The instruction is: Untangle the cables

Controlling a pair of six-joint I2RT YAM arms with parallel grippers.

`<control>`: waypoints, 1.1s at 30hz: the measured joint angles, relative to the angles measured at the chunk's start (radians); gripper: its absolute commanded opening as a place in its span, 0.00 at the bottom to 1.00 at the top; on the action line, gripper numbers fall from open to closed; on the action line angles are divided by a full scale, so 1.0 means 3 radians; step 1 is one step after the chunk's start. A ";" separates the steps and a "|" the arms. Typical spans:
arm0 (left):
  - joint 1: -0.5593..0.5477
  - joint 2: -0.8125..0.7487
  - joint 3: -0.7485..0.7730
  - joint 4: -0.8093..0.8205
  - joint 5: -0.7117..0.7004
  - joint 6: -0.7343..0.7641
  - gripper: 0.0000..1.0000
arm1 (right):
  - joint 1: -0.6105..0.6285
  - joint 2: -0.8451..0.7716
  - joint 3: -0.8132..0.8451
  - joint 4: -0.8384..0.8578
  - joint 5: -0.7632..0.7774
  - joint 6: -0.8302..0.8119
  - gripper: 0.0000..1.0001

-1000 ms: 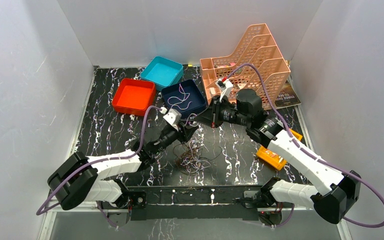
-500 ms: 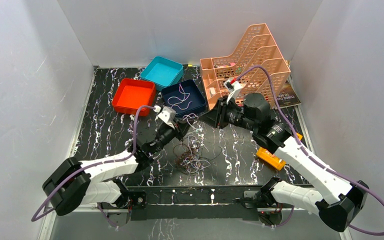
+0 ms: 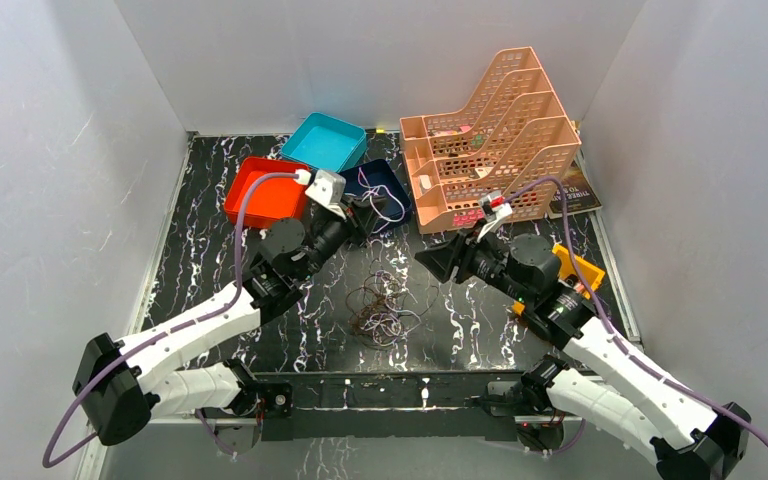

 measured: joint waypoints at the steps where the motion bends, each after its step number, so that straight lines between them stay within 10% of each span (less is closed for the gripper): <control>1: 0.0000 0.0000 0.0041 -0.0065 -0.0013 0.0003 0.00 | 0.0000 -0.0010 -0.0053 0.0042 0.0005 0.0001 0.59; 15: 0.0000 0.0062 0.0348 -0.0526 -0.0046 0.0027 0.00 | 0.0000 0.0237 -0.0618 0.1120 -0.0286 -0.0018 0.72; 33: 0.0000 0.0069 0.0356 -0.0577 -0.0009 -0.0001 0.00 | 0.0000 0.2155 -0.0668 0.3134 -0.0477 0.0200 0.56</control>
